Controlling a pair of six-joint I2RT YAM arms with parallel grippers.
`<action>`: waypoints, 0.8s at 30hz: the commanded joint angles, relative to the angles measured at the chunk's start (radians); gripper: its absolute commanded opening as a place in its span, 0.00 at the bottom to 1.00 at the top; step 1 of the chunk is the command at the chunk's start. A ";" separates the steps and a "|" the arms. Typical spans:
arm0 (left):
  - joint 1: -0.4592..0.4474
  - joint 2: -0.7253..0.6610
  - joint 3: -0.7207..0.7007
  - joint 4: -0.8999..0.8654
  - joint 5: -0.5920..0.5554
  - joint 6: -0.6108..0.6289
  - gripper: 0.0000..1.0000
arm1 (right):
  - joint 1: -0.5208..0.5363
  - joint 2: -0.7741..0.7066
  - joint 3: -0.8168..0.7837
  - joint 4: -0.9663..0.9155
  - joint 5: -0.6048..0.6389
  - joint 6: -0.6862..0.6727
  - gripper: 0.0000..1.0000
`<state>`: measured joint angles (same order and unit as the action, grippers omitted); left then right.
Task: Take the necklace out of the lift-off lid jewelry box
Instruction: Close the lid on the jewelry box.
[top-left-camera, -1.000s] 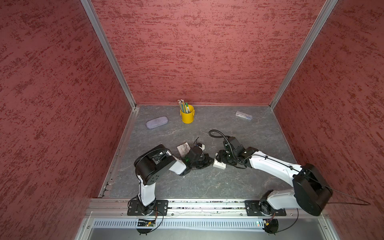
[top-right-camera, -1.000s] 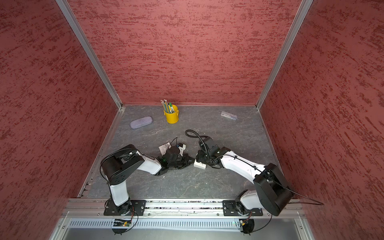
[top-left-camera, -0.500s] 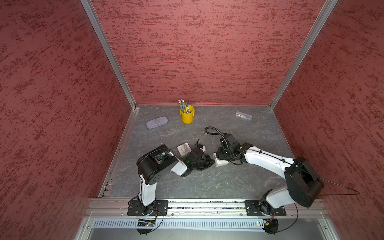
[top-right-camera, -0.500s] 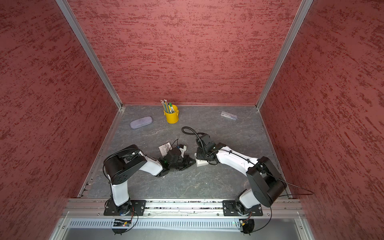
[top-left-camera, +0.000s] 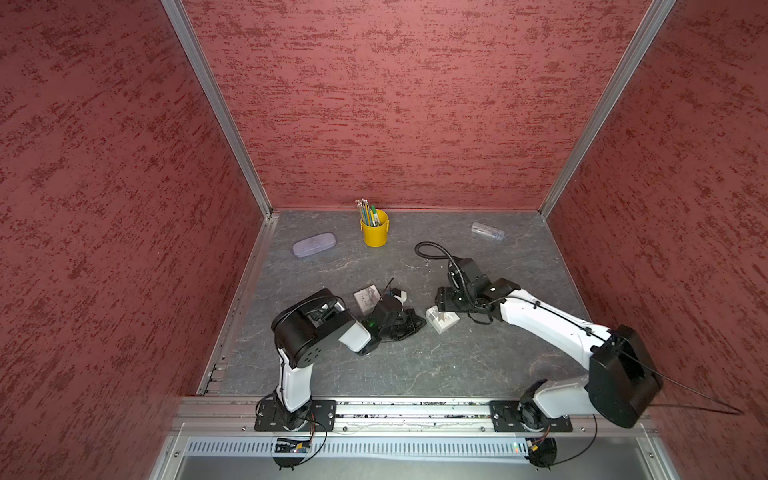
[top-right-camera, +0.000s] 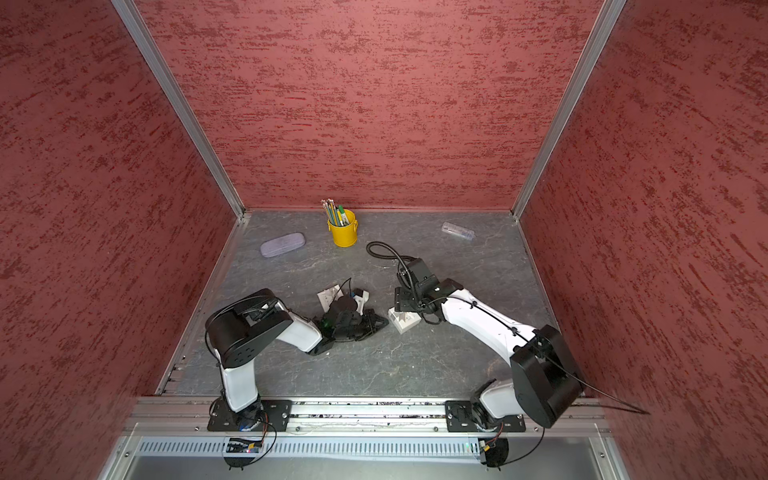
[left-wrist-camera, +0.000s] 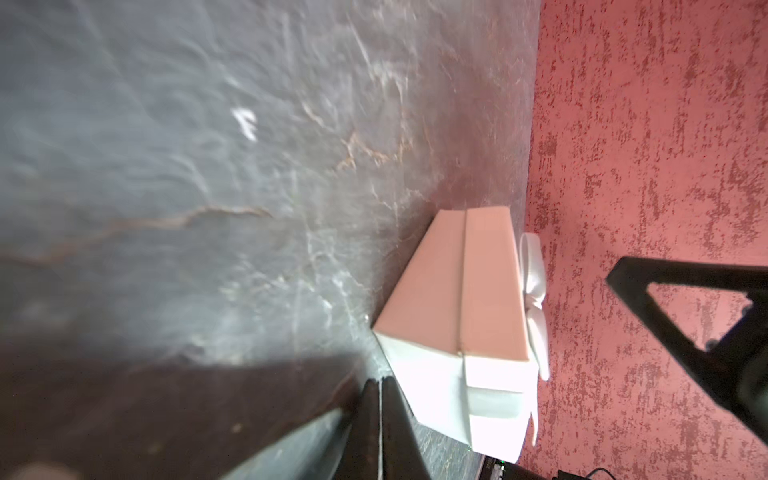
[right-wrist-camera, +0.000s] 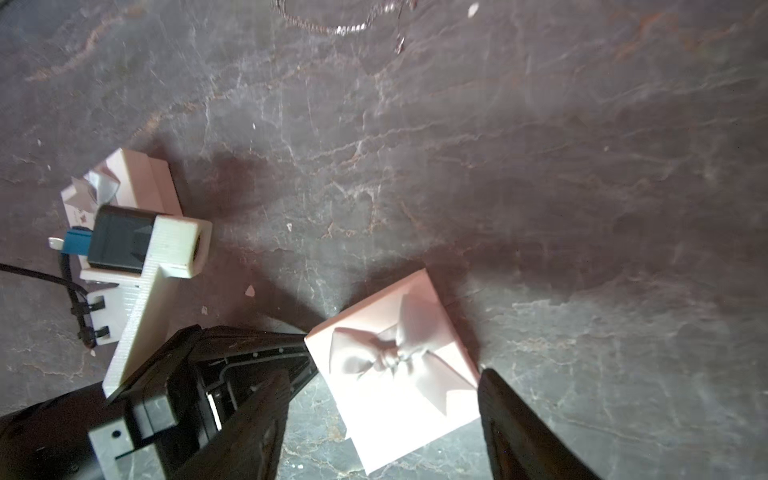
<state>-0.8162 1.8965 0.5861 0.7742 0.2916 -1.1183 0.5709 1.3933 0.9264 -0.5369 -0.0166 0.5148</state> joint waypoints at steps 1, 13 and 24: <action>0.017 -0.009 -0.006 0.038 0.014 0.011 0.07 | -0.040 -0.007 -0.032 0.050 -0.077 -0.068 0.75; 0.022 0.067 0.080 0.030 0.044 0.019 0.06 | -0.031 0.122 -0.105 0.177 -0.193 -0.147 0.70; 0.020 0.103 0.123 -0.004 0.052 0.025 0.05 | -0.005 0.179 -0.091 0.175 -0.161 -0.157 0.63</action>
<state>-0.7895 1.9667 0.6827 0.7734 0.3328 -1.1175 0.5373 1.5414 0.8310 -0.3817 -0.1661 0.3687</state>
